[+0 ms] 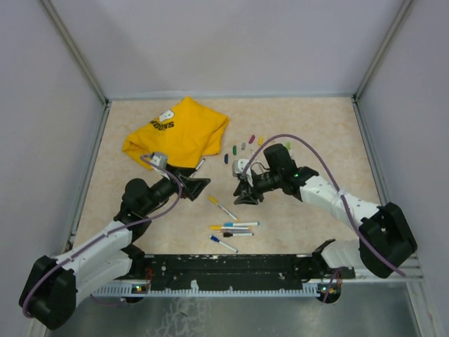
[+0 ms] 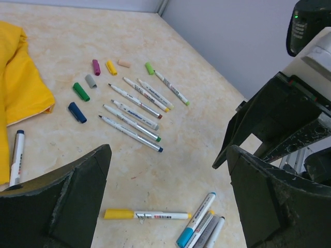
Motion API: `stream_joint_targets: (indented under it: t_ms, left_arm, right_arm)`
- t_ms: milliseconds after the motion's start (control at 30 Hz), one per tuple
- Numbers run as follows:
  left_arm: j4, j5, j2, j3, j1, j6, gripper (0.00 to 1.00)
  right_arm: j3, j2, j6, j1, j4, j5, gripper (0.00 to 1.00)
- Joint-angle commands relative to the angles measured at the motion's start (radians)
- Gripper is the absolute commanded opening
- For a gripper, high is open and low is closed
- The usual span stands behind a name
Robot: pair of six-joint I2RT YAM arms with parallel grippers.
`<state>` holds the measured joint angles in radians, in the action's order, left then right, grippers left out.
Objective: Open the pen caps
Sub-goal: Move the pen to the center of the board.
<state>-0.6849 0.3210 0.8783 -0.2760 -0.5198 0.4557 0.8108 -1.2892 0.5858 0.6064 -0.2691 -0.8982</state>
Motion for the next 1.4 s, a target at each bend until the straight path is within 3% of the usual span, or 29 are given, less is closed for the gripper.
stream_joint_targets:
  t_ms: [0, 400, 667, 1367]
  left_arm:
    - [0.051, -0.024, -0.011, 0.0, 0.006, -0.007, 0.98]
    - [0.243, -0.36, -0.115, 0.016, 0.006, -0.093, 0.99]
    - [0.128, -0.52, -0.095, 0.089, 0.004, -0.154, 0.99]
    - [0.024, -0.528, 0.009, 0.081, 0.004, -0.17, 1.0]
  right_arm:
    - [0.003, 0.003, 0.053, 0.047, 0.063, 0.066, 0.33]
    - [0.024, -0.104, -0.032, 0.195, 0.132, 0.28, 0.33]
    - [0.061, -0.163, -0.01, 0.229, 0.076, 0.323, 0.33]
    - [0.104, -0.289, -0.089, 0.253, 0.091, 0.424, 0.3]
